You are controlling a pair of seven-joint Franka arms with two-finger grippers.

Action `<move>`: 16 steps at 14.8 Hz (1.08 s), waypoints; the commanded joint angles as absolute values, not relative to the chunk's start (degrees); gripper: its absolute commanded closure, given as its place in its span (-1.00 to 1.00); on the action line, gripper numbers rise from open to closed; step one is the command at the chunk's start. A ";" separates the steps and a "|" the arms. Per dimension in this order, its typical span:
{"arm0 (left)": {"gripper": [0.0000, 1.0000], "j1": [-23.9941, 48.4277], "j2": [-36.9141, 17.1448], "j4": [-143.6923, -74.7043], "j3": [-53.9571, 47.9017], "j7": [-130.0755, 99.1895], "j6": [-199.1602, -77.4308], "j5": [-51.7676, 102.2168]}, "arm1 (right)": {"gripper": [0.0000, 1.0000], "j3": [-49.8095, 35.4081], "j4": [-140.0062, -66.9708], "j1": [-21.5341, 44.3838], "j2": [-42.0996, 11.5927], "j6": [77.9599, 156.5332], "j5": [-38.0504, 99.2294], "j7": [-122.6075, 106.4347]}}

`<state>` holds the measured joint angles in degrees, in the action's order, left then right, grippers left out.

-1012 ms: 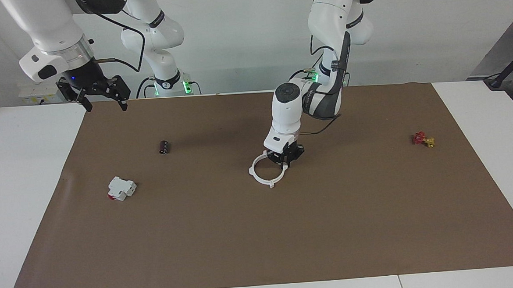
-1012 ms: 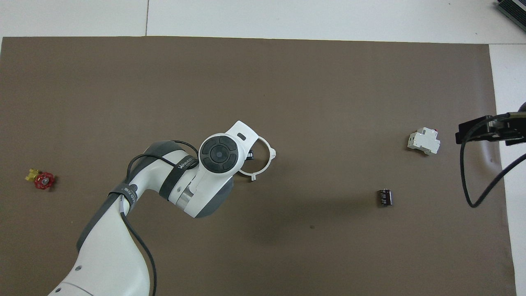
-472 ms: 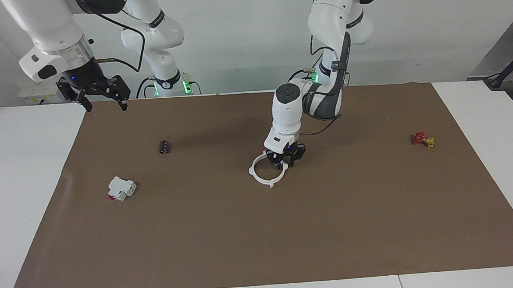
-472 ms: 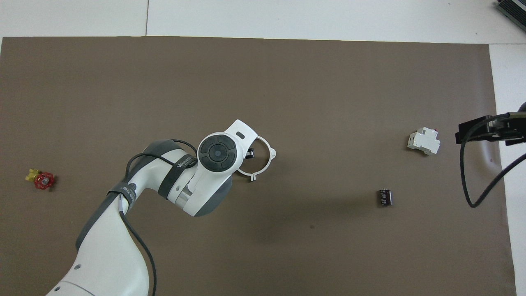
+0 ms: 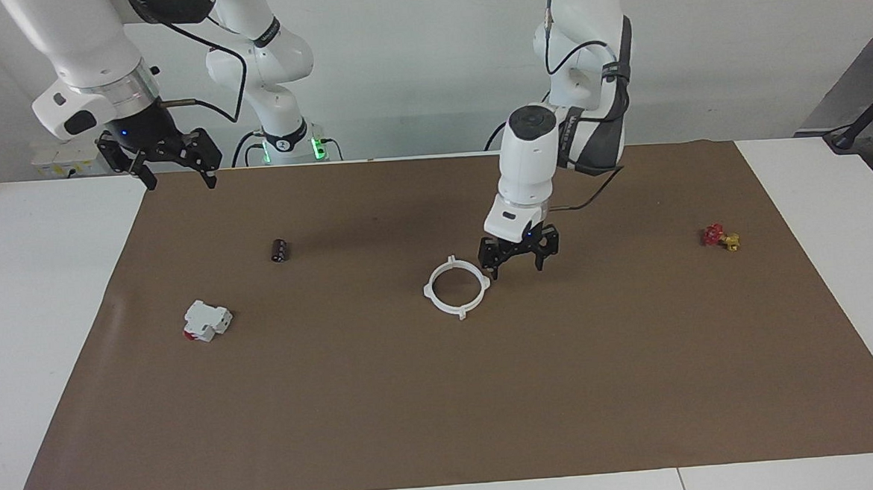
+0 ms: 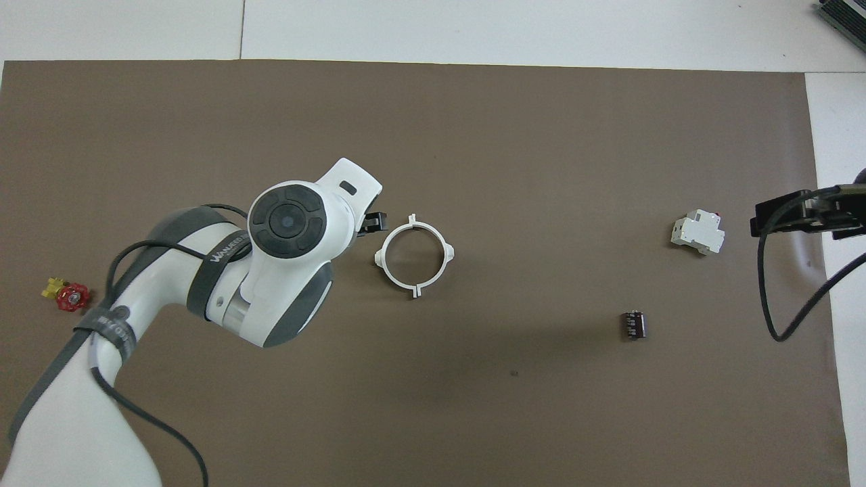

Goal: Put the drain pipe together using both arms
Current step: 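Open the left gripper and withdraw it from the closed ring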

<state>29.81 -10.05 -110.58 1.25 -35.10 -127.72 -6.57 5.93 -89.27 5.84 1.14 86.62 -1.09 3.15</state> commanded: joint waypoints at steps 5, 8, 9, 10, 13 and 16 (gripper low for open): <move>-1.00 17.87 -0.45 -112.50 0.79 -11.55 -115.51 0.34 | -1.00 5.89 -90.18 5.54 2.20 86.31 -0.70 2.90; -1.00 10.22 3.06 -112.15 0.88 -0.12 -110.24 3.33 | -1.00 5.89 -90.26 5.36 2.20 86.48 -0.70 2.81; -1.00 8.28 3.69 -111.45 1.05 2.09 -108.30 3.34 | -1.00 5.89 -90.26 5.45 2.20 86.57 -0.70 2.90; -1.00 6.87 4.30 -110.14 1.32 2.63 -106.54 3.34 | -1.00 5.89 -90.26 5.36 2.20 86.57 -0.70 2.90; -1.00 4.05 3.43 -102.07 1.32 4.30 -99.87 3.34 | -1.00 5.89 -90.26 5.54 2.20 86.66 -0.70 2.90; -1.00 3.08 -0.16 -90.57 1.32 4.48 -91.96 3.25 | -1.00 5.89 -90.26 5.54 2.20 86.75 -0.79 3.08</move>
